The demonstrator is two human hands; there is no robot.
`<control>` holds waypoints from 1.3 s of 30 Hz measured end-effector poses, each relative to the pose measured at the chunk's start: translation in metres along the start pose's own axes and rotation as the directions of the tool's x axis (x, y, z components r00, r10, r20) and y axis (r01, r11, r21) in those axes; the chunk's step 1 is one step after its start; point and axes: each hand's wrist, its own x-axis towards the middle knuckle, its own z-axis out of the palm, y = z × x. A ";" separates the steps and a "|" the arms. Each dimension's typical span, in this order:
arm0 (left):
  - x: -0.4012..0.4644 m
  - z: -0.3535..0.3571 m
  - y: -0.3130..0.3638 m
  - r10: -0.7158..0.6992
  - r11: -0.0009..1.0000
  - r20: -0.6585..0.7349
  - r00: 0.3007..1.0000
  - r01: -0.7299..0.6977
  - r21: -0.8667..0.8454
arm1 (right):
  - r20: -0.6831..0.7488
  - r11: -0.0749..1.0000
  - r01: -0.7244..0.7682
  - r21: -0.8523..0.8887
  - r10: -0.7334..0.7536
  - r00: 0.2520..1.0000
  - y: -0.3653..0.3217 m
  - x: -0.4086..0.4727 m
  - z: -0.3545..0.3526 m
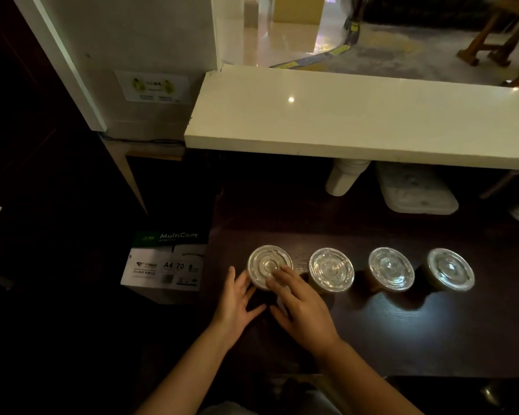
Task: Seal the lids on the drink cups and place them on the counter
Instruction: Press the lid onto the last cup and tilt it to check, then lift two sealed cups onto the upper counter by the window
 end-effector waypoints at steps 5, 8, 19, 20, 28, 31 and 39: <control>0.001 -0.006 0.002 0.165 0.927 -0.100 0.981 -0.120 0.356 | 0.003 0.998 -0.010 -0.063 0.010 1.000 -0.004 -0.013 -0.014; 0.002 -0.013 0.010 0.441 0.586 0.022 0.897 -0.306 0.750 | -0.158 0.985 -0.171 -0.041 0.162 0.974 0.002 -0.026 -0.032; 0.023 -0.004 0.005 0.360 0.142 0.315 0.878 -0.386 0.912 | -0.162 0.833 -0.531 0.154 0.552 0.818 0.041 -0.026 -0.044; 0.024 -0.004 0.000 0.380 0.172 0.309 0.872 -0.395 0.902 | -0.140 0.823 -0.534 0.194 0.562 0.815 0.042 -0.028 -0.040; 0.030 0.002 -0.019 0.615 0.243 0.246 0.749 -0.477 0.845 | -0.222 0.791 -0.484 0.375 0.584 0.781 0.052 -0.026 -0.025; 0.035 0.010 -0.020 0.631 0.273 0.214 0.745 -0.472 0.838 | -0.214 0.801 -0.462 0.382 0.563 0.798 0.058 -0.024 -0.023; 0.037 0.028 -0.010 0.686 0.255 0.180 0.705 -0.465 0.848 | -0.254 0.832 -0.387 0.398 0.505 0.825 0.058 -0.010 -0.036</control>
